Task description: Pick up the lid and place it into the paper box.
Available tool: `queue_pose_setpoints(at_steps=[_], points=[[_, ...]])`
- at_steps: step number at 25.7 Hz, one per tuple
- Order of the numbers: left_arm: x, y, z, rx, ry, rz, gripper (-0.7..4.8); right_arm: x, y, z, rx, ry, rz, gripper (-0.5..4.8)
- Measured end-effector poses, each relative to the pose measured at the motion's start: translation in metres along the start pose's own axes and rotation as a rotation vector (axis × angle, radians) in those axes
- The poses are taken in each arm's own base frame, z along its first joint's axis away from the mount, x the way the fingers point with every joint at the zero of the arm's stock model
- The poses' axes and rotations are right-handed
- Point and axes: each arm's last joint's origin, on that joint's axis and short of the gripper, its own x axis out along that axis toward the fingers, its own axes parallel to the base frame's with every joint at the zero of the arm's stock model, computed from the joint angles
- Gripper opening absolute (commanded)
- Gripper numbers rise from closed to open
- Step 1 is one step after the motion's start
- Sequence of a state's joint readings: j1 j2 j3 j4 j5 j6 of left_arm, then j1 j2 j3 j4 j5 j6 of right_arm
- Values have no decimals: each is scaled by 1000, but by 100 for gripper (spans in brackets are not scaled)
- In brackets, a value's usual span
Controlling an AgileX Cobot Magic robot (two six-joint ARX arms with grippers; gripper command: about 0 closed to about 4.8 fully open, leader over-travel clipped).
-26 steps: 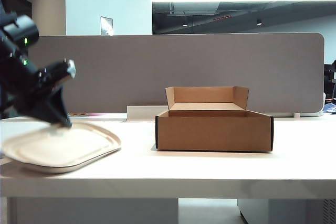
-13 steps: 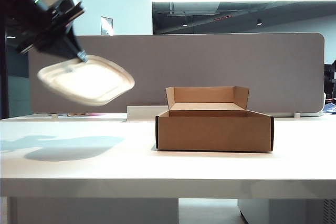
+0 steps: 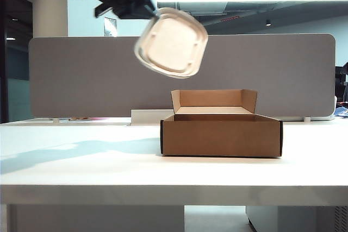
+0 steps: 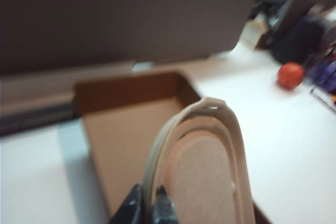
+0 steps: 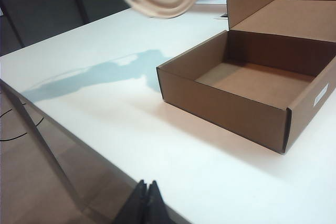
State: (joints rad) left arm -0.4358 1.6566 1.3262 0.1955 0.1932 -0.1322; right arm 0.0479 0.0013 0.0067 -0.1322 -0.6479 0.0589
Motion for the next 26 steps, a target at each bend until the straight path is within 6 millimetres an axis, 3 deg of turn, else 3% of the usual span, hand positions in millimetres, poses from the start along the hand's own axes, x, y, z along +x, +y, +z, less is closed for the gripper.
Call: queue_pose_setpoints(at_steps=[3,9,20,21,22,26], points=[[19,-8,-11,51,-40,-8,-6,0,0,0,0,0,0,-5],[53,-11,-60,52,78,20,-6,0,0,0,0,0,1,-5],[67,-19,-86,124,144,-17,0,0,0,0,0,0,2,-5],[67,-21,-88,126,159,-29,20,0,0,0,0,0,2,-5],[67,-21,-89,129,167,-32,94,0,0,0,0,0,1,-5],[66,-23,-91,140,190,-124,187,0,0,0,0,0,2,-5]])
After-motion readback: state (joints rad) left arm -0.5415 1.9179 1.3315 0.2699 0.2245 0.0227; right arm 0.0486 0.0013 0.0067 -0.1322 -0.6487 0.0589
